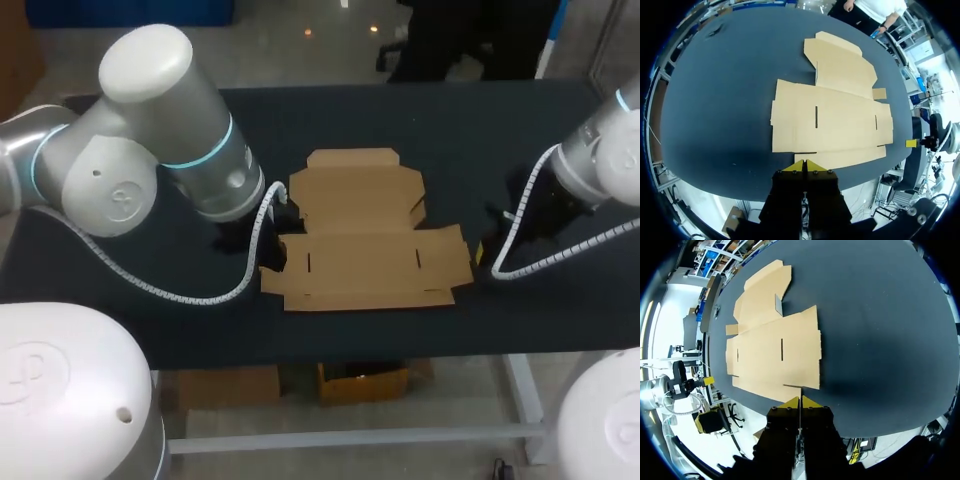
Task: Assemble the packaging by folding the flat box into shape, placing the metal phone stand inside, and closing the box properly
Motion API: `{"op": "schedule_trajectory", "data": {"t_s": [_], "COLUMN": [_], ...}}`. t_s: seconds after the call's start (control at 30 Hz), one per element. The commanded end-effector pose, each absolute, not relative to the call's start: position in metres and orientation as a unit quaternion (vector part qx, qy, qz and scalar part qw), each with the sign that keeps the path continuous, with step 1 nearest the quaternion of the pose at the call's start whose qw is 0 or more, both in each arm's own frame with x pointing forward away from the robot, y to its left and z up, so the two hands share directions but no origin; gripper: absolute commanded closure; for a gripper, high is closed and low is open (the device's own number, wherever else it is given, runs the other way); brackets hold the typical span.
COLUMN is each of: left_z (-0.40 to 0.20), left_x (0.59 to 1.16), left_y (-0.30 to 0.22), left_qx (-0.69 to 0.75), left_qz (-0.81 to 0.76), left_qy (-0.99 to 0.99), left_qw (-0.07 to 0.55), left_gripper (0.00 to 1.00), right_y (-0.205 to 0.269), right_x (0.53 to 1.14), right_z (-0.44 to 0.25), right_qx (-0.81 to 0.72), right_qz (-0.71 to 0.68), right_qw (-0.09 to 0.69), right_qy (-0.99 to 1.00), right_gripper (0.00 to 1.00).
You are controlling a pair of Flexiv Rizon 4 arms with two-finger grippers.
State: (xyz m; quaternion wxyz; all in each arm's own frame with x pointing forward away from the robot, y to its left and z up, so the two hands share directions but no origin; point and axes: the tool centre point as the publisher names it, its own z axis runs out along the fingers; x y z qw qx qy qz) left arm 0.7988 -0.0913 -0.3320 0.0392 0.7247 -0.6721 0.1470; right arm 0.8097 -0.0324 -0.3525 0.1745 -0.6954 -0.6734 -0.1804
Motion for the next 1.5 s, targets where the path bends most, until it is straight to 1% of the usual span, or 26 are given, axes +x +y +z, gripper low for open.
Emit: {"op": "schedule_trajectory", "data": {"t_s": [0.03,0.37,0.83,1.3,1.5], "left_z": [-0.338,-0.349,-0.36,-0.364,-0.364], "left_x": [0.792,0.788,0.788,0.778,0.774], "left_y": [-0.09,-0.085,-0.08,-0.07,-0.062], "left_qx": [0.722,0.721,0.721,0.736,0.748], "left_qz": [0.151,0.158,0.156,0.153,0.16], "left_qy": [-0.674,-0.673,-0.67,-0.653,-0.636], "left_qw": [0.04,0.052,0.083,0.088,0.104], "left_gripper": [1.0,1.0,1.0,1.0,1.0], "right_y": [-0.036,-0.044,-0.046,-0.05,-0.056], "right_x": [0.797,0.785,0.785,0.781,0.785], "right_z": [-0.353,-0.367,-0.381,-0.386,-0.391], "right_qx": [-0.702,-0.713,-0.715,-0.72,-0.718], "right_qz": [-0.204,-0.214,-0.222,-0.222,-0.222], "right_qw": [0.145,0.141,0.161,0.167,0.193], "right_qy": [-0.667,-0.653,-0.643,-0.636,-0.631], "right_gripper": [1.0,1.0,1.0,1.0,1.0]}}
